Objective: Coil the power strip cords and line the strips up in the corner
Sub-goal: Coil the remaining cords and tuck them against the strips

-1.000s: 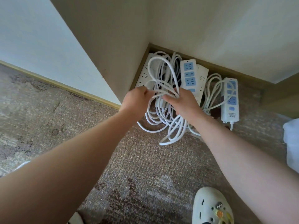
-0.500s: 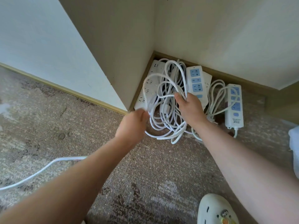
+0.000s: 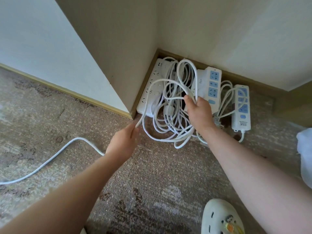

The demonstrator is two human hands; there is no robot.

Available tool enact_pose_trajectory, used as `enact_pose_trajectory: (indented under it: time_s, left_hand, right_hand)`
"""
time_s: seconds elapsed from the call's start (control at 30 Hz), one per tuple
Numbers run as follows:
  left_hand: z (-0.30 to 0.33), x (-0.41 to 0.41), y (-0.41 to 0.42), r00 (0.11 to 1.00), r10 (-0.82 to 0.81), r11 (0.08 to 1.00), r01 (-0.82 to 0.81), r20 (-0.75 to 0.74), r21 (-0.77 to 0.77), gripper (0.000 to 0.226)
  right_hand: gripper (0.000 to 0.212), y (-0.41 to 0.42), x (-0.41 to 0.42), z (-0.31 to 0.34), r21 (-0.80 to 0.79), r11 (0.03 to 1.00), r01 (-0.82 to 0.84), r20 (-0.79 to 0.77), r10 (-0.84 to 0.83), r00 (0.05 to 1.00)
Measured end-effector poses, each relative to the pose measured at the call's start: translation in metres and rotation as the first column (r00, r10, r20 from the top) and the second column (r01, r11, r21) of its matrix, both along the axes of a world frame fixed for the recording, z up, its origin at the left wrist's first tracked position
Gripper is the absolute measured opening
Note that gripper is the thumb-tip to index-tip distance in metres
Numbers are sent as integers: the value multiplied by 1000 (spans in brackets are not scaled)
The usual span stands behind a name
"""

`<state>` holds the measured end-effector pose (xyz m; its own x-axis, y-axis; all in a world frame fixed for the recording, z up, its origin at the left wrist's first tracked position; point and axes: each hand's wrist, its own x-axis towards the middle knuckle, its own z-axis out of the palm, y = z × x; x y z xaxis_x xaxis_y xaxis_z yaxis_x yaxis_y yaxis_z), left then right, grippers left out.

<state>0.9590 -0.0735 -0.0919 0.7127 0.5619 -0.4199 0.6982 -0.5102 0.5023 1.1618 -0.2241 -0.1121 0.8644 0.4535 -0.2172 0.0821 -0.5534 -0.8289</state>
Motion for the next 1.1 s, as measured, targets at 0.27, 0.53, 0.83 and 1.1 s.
enact_pose_trajectory:
  time_s: [0.27,0.53,0.83,1.1]
  left_hand:
    - [26,98,-27,989,-126,991,129,81,-30,25]
    - [16,109,-45,964,-266,963,266,-8,32,22]
    - [7,53,-42,976,-164,958,192,141,-214,23]
    - [-17,-26,-29,965,-257,964,259,46,-59,22]
  right_hand:
    - [58,7,0,4,48,999,16,-46,-14,999]
    - [33,4,3,9,130,991,-29,-267,63,962]
    - [32,7,-2,10,115,993,-14,-208,38,977]
    - [16,16,-4,14,205,975,81,-361,-2,933]
